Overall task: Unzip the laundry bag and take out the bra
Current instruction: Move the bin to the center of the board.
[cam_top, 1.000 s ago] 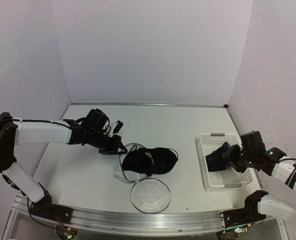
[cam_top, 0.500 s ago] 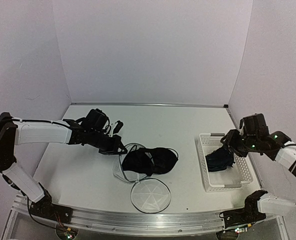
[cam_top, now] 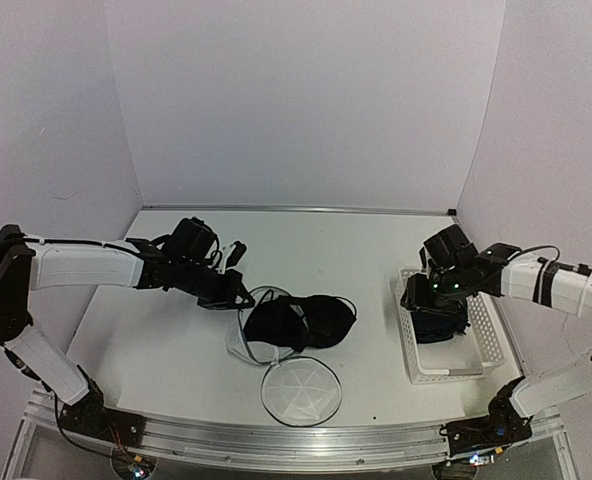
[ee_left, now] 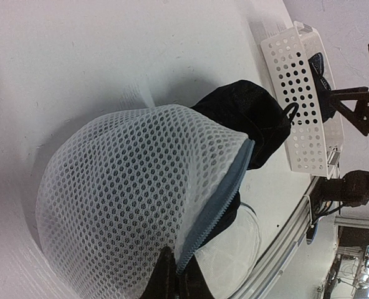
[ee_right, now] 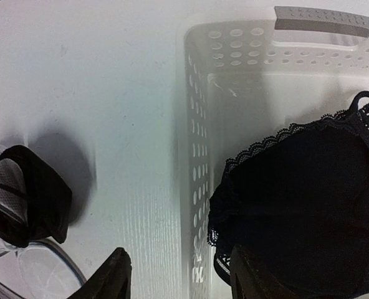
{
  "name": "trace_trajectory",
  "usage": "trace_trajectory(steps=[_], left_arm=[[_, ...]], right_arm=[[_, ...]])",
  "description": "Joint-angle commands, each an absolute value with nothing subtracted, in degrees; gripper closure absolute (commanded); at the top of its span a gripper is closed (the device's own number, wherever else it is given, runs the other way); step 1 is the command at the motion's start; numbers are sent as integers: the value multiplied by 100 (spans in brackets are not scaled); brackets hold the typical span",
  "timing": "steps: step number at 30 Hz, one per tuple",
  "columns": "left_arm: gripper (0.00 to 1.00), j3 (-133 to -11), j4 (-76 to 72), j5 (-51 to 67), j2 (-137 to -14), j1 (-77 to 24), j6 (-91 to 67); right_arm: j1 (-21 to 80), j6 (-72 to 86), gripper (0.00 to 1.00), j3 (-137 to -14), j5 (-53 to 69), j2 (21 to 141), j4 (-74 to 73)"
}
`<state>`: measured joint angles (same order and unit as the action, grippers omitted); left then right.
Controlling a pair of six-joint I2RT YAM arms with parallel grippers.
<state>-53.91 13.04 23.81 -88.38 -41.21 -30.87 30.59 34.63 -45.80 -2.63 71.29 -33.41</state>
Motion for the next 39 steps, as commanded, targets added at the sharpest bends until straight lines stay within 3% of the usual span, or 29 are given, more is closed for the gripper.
trace_trajectory(steps=[1,13,19,24,39], left_arm=[[100,-5497,1230,2338,-8614,-4140,-3006],[100,-5482,1240,2302,-8543,-4140,-2997],[100,-5445,1248,2271,-8502,-4140,-2986],[100,-5430,1261,2250,-8481,-4140,-2988],[100,-5392,1296,2225,-8464,-4140,-2996]], right_arm=[[3269,3249,46,-4908,-870,7540,-3176],[3581,3123,71,-5308,-1276,8383,-3129],[3612,3044,79,-5435,-1379,8621,-3122],[3630,2926,100,-5618,-1410,8827,-3120],[3853,1702,100,-6694,-889,9763,-2489]])
